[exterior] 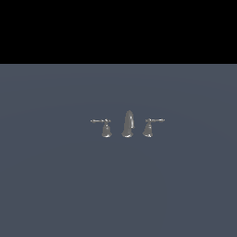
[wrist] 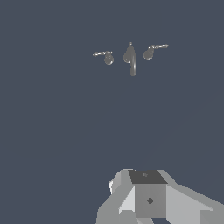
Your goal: Turn on the faucet by rotating a designated handle.
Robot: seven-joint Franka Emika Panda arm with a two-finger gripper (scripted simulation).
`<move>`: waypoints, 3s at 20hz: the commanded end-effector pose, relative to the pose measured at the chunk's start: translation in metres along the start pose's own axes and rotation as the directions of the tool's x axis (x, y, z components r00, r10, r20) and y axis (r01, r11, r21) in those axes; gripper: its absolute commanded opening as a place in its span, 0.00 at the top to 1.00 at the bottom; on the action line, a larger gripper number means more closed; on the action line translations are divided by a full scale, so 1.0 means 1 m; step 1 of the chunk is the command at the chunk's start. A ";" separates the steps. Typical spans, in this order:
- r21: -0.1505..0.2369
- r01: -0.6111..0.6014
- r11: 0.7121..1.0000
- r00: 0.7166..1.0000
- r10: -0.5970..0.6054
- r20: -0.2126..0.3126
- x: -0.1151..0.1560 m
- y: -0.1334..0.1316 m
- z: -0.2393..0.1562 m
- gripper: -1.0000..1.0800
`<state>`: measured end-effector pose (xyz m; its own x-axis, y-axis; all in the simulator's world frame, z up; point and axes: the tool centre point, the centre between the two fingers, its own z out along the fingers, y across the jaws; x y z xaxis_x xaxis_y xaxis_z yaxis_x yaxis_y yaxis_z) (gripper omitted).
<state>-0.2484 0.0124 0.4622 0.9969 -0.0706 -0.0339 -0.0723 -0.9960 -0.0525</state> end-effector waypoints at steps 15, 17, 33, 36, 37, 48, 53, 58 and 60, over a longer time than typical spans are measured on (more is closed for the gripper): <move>0.000 -0.268 0.963 0.963 0.268 -0.011 0.038 -0.050 0.072 1.00; 0.001 -0.309 0.951 0.951 0.309 -0.013 0.046 -0.057 0.083 1.00; 0.009 -0.607 0.794 0.794 0.607 -0.024 0.116 -0.100 0.172 1.00; 0.011 -0.653 0.757 0.757 0.653 -0.026 0.129 -0.104 0.188 1.00; 0.011 -0.667 0.745 0.744 0.667 -0.026 0.134 -0.106 0.193 1.00; 0.017 -0.802 0.597 0.597 0.802 -0.033 0.184 -0.114 0.244 1.00; 0.018 -0.852 0.522 0.522 0.852 -0.037 0.206 -0.114 0.267 1.00; 0.019 -0.899 0.437 0.436 0.899 -0.042 0.231 -0.111 0.292 1.00; 0.020 -0.917 0.398 0.397 0.917 -0.044 0.242 -0.109 0.303 1.00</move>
<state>-0.0161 0.1219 0.1659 0.3613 -0.9322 -0.0200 -0.9324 -0.3612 -0.0111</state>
